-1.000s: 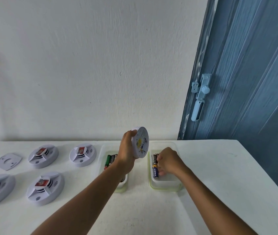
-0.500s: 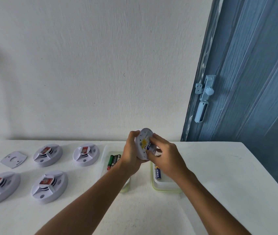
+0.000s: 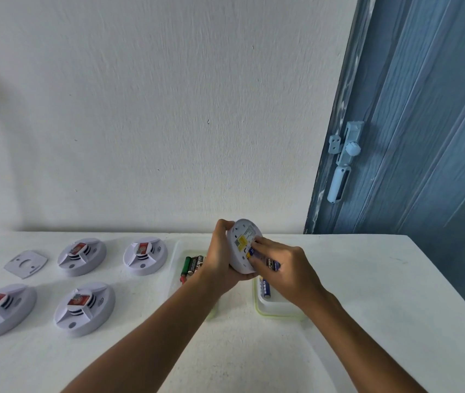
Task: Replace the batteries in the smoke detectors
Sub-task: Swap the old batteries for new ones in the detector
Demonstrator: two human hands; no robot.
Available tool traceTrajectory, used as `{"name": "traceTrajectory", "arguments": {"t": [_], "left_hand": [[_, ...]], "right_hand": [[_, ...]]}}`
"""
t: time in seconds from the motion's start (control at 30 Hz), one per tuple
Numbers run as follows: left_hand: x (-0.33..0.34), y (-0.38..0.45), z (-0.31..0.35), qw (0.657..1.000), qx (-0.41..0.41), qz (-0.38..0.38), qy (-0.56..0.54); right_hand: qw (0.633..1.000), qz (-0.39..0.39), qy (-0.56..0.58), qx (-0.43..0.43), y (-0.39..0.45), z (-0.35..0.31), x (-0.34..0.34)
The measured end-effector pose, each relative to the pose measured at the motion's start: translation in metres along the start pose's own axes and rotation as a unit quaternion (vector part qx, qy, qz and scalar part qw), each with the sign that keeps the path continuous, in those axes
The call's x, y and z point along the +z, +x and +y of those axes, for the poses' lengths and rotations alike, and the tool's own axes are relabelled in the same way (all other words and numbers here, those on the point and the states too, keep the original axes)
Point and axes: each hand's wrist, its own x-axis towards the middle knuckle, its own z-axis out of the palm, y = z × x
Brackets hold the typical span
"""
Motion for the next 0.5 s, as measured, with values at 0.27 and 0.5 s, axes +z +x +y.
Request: {"name": "traceTrajectory", "arguments": {"t": [0.27,0.5], "left_hand": [[0.008,0.001,-0.001,1.0,0.01,0.003,0.024],[0.004,-0.003,0.009,1.0,-0.011,0.011,-0.02]], "right_hand": [[0.998,0.055,-0.024,-0.001,0.0,-0.008,0.005],[0.998,0.015,-0.023,-0.05,-0.007,0.002,0.011]]}}
